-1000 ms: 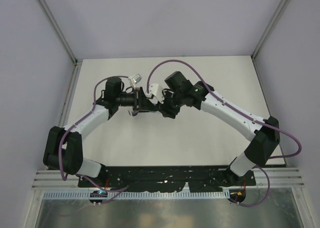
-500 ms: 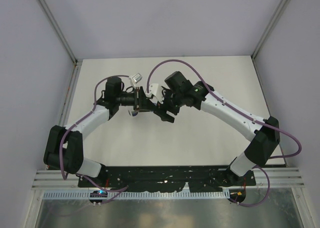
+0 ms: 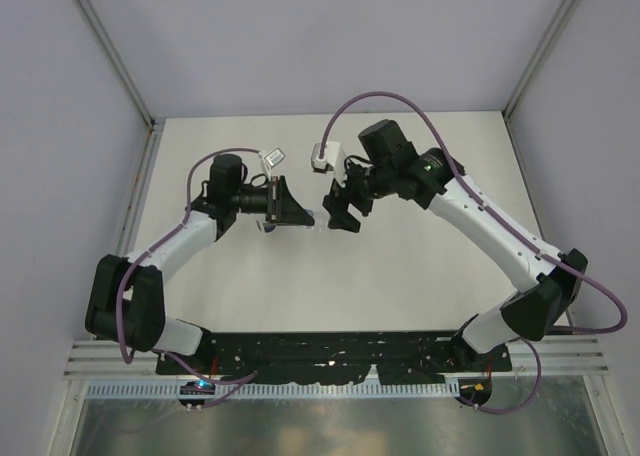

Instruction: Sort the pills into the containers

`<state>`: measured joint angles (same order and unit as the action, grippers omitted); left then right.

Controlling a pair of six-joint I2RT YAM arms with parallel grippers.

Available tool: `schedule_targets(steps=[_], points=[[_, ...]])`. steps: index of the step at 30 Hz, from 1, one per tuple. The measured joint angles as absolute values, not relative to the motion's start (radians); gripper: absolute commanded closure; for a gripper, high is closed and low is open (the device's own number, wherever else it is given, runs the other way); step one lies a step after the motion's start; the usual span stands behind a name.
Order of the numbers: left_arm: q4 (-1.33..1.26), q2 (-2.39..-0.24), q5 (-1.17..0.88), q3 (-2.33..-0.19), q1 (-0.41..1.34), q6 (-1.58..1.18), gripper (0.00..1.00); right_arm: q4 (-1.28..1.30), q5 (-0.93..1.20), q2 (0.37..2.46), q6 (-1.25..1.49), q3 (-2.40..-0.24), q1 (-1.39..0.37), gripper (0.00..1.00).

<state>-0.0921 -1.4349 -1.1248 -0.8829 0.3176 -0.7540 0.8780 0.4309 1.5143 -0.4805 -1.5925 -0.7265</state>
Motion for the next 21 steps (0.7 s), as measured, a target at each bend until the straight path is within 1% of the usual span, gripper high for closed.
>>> schedule_targets(steps=[5,13,19,21], points=[[-0.077,-1.393,-1.133,-0.883,0.318,-0.719,1.00,0.897,0.523,1.491,-0.475,-1.605,-0.677,0.17],[-0.076,-1.348,-1.168,-0.883,0.323,-0.684,1.00,0.933,0.665,1.501,-0.496,-1.604,-0.650,0.18],[-0.076,-1.315,-1.190,-0.883,0.347,-0.667,1.00,0.974,0.751,1.563,-0.525,-1.605,-0.649,0.22],[-0.076,-1.313,-1.196,-0.883,0.356,-0.667,1.00,0.981,0.773,1.591,-0.530,-1.605,-0.649,0.25]])
